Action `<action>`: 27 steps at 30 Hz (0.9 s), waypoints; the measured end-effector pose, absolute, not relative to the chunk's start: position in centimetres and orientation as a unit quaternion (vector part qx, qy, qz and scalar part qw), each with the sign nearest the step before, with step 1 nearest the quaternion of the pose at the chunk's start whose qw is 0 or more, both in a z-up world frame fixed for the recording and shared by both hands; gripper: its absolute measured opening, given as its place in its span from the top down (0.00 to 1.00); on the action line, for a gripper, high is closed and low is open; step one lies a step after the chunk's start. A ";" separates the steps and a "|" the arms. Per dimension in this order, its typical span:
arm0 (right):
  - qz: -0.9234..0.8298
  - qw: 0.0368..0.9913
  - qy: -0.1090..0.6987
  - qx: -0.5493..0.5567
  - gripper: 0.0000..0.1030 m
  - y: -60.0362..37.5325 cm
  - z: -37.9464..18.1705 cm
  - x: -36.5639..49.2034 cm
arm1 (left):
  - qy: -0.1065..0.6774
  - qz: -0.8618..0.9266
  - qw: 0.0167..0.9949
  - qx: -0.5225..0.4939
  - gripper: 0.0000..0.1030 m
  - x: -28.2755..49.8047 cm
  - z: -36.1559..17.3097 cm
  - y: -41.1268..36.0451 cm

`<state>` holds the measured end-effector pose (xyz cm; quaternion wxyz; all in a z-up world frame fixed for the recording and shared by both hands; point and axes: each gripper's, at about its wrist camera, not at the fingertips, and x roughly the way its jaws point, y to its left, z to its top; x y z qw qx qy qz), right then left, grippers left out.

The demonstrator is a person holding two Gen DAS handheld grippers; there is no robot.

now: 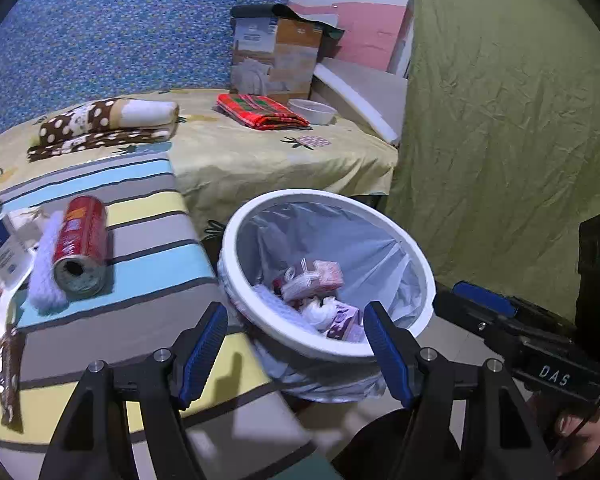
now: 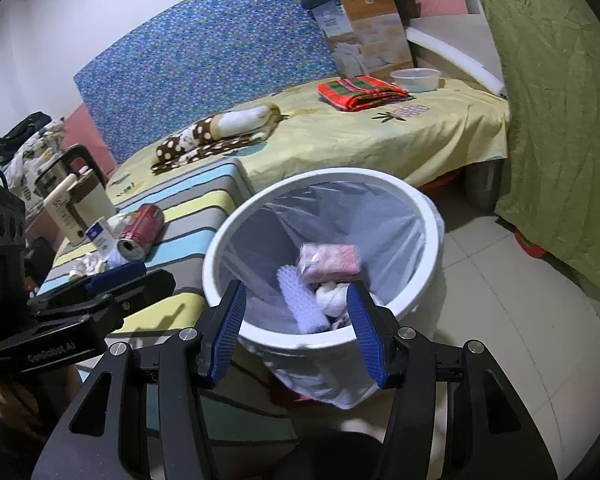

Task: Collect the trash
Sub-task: 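Open both tools to drop the carton and tissue into the bin, then move both tools back over the coffee stick and paper wrapper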

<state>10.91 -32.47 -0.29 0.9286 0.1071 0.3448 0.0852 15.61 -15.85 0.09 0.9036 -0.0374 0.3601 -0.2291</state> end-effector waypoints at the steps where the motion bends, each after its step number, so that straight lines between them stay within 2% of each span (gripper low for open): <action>1: 0.088 0.929 0.344 0.107 0.47 -32.3 -0.2 10.8 | 0.360 -0.226 0.904 -0.037 0.32 15.4 0.1 -15.6; 27: 0.201 0.917 0.339 0.066 0.47 -23.5 0.7 9.4 | 0.344 -0.090 0.933 -0.060 0.32 9.0 0.4 -4.8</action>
